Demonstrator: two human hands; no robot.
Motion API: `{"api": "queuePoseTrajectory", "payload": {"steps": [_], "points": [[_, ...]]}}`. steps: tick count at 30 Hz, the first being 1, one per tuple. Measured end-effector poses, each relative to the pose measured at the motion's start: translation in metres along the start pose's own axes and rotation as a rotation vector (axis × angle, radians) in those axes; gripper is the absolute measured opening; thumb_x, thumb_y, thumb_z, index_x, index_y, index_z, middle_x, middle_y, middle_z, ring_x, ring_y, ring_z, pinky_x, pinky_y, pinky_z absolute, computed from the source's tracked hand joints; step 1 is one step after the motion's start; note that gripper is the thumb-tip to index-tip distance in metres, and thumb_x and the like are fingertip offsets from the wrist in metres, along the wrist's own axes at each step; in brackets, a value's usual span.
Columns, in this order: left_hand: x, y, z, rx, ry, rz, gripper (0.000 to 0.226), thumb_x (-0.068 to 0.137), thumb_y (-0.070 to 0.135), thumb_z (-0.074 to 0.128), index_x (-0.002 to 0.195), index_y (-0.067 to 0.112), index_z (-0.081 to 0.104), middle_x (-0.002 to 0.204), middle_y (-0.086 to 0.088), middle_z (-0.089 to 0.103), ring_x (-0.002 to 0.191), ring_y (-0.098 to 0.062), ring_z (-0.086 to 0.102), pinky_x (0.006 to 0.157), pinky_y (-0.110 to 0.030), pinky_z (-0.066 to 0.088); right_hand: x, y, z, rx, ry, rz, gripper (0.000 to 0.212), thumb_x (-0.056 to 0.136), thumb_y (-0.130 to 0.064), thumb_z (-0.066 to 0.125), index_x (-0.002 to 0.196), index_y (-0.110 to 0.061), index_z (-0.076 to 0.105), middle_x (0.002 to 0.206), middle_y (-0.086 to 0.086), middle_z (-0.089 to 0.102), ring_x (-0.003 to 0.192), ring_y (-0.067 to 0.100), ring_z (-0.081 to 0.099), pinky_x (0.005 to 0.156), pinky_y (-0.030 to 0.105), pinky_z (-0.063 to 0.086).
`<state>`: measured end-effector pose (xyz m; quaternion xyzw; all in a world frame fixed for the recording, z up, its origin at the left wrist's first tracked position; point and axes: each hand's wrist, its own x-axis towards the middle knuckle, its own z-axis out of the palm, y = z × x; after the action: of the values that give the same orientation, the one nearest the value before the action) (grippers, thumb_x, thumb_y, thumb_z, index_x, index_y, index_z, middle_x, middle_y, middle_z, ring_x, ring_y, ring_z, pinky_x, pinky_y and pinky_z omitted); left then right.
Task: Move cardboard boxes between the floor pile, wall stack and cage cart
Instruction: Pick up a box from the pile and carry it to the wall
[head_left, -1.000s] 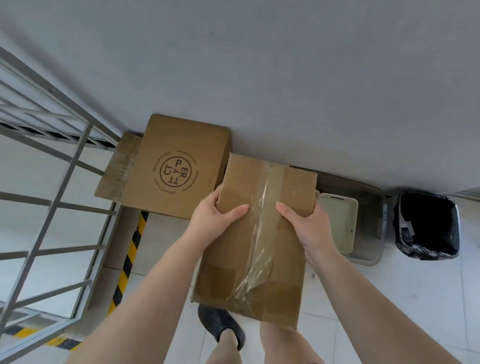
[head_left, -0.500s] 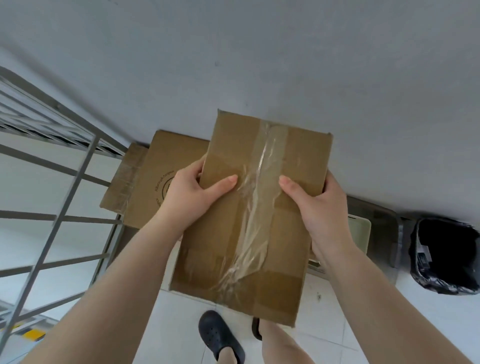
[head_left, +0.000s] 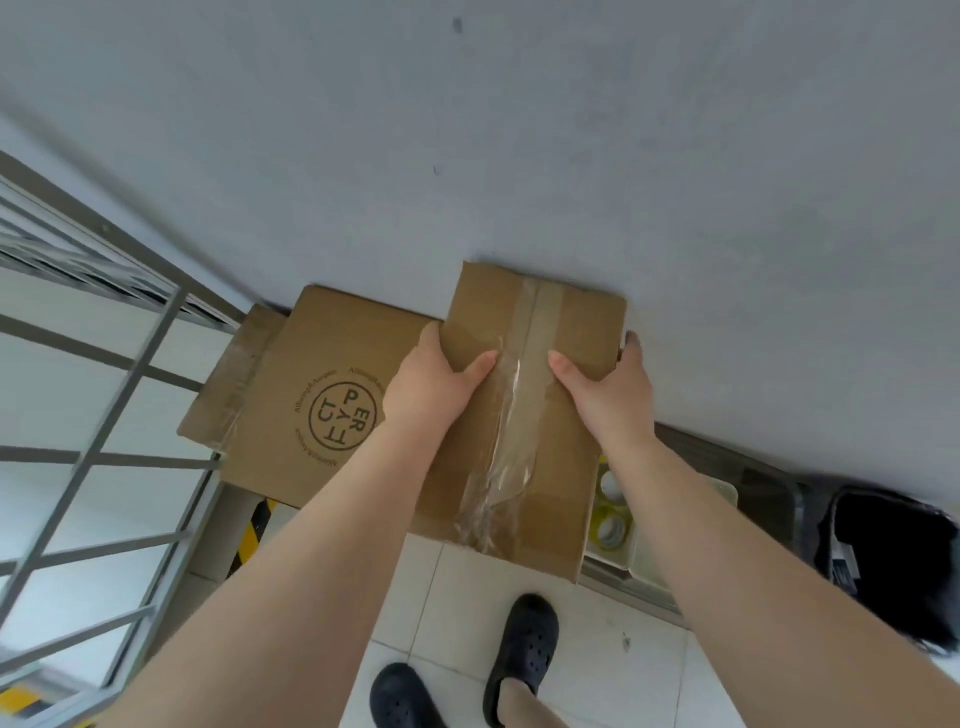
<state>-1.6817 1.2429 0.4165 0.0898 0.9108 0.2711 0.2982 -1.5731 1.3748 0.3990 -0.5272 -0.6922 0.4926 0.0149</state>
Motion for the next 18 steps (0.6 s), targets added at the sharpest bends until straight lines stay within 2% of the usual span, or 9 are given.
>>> {"api": "queuePoseTrajectory", "payload": {"steps": [1, 3, 5, 7, 9, 11, 15, 18], "points": [[-0.009, -0.003, -0.001, 0.048, -0.011, 0.008, 0.082, 0.083, 0.057, 0.057, 0.148, 0.021, 0.022, 0.142, -0.001, 0.047, 0.126, -0.025, 0.05, 0.095, -0.04, 0.046, -0.009, 0.001, -0.002, -0.048, 0.005, -0.004, 0.106, 0.075, -0.053, 0.071, 0.152, -0.017, 0.009, 0.153, 0.005, 0.031, 0.138, 0.025, 0.035, 0.108, 0.04, 0.036], [-0.03, -0.012, -0.009, 0.102, -0.037, 0.014, 0.083, 0.086, 0.058, 0.053, 0.15, 0.023, 0.014, 0.147, -0.002, 0.04, 0.129, -0.025, 0.047, 0.096, -0.043, 0.047, -0.031, -0.002, -0.008, -0.17, 0.03, -0.034, 0.108, 0.078, -0.051, 0.069, 0.152, -0.016, -0.001, 0.159, 0.005, 0.011, 0.146, 0.026, 0.015, 0.114, 0.043, 0.026], [-0.051, -0.023, -0.023, 0.112, -0.059, -0.031, 0.08, 0.088, 0.06, 0.047, 0.151, 0.022, 0.014, 0.15, -0.002, 0.038, 0.131, -0.026, 0.045, 0.099, -0.044, 0.046, -0.055, -0.009, -0.012, -0.33, 0.051, -0.123, 0.101, 0.082, -0.052, 0.064, 0.152, -0.015, 0.002, 0.16, 0.006, 0.001, 0.147, 0.026, 0.002, 0.118, 0.046, 0.018], [-0.074, -0.034, -0.043, 0.121, -0.062, -0.087, 0.076, 0.089, 0.061, 0.043, 0.15, 0.022, 0.018, 0.149, -0.002, 0.038, 0.132, -0.025, 0.044, 0.102, -0.042, 0.043, -0.082, -0.022, -0.011, -0.493, 0.005, -0.258, 0.085, 0.086, -0.052, 0.058, 0.151, -0.018, 0.015, 0.16, 0.005, 0.001, 0.147, 0.025, -0.003, 0.119, 0.047, 0.009], [-0.099, -0.044, -0.068, 0.186, -0.082, -0.074, 0.071, 0.09, 0.059, 0.041, 0.148, 0.022, 0.024, 0.146, 0.0, 0.043, 0.129, -0.023, 0.046, 0.101, -0.039, 0.043, -0.111, -0.04, -0.006, -0.592, -0.1, -0.399, 0.07, 0.088, -0.052, 0.054, 0.147, -0.023, 0.028, 0.16, 0.002, 0.009, 0.147, 0.022, 0.001, 0.118, 0.049, 0.005], [-0.128, -0.052, -0.098, 0.269, -0.094, -0.031, 0.066, 0.092, 0.055, 0.043, 0.147, 0.023, 0.027, 0.145, 0.001, 0.044, 0.129, -0.021, 0.047, 0.101, -0.038, 0.043, -0.141, -0.06, 0.002, -0.675, -0.207, -0.542, 0.064, 0.09, -0.051, 0.052, 0.145, -0.024, 0.034, 0.158, 0.0, 0.019, 0.147, 0.02, 0.01, 0.118, 0.048, 0.007], [-0.187, -0.084, -0.153, 0.363, 0.007, -0.092, 0.057, 0.092, 0.051, 0.046, 0.142, 0.023, 0.035, 0.139, 0.001, 0.05, 0.125, -0.02, 0.05, 0.099, -0.037, 0.046, -0.202, -0.104, 0.033, -0.77, -0.442, -0.774, 0.059, 0.09, -0.047, 0.055, 0.141, -0.021, 0.04, 0.148, -0.002, 0.039, 0.137, 0.019, 0.034, 0.114, 0.042, 0.025], [-0.228, -0.108, -0.177, 0.368, 0.116, -0.225, 0.051, 0.091, 0.047, 0.047, 0.137, 0.027, 0.041, 0.132, 0.001, 0.056, 0.118, -0.02, 0.054, 0.092, -0.036, 0.049, -0.239, -0.13, 0.06, -0.852, -0.606, -0.943, 0.059, 0.089, -0.046, 0.056, 0.141, -0.021, 0.041, 0.144, 0.001, 0.044, 0.132, 0.022, 0.041, 0.108, 0.041, 0.035]]}}
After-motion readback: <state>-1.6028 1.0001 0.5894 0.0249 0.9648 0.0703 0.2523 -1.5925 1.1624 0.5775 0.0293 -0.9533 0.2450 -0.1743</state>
